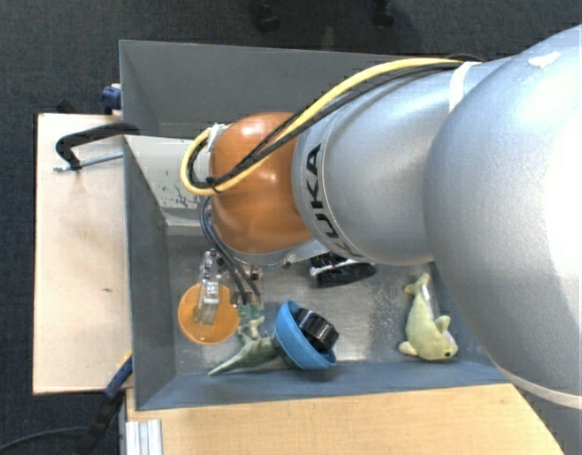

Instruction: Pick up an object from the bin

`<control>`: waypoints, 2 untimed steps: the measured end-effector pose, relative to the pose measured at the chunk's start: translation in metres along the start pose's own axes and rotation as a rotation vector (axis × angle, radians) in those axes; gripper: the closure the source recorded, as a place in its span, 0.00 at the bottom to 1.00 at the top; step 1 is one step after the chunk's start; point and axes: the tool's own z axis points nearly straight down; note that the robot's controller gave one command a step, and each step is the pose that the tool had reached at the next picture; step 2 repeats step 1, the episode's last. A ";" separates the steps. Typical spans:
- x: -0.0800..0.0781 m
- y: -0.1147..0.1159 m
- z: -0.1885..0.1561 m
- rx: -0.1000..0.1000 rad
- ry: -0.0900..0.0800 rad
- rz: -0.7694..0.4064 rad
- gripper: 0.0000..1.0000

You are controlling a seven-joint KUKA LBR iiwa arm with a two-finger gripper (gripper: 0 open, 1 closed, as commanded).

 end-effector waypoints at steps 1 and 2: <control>-0.001 0.001 -0.015 0.002 0.005 -0.001 1.00; -0.001 0.001 -0.015 0.002 0.005 -0.001 1.00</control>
Offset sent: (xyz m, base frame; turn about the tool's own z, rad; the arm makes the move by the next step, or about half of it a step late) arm -0.0001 -0.0001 0.0128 -0.0001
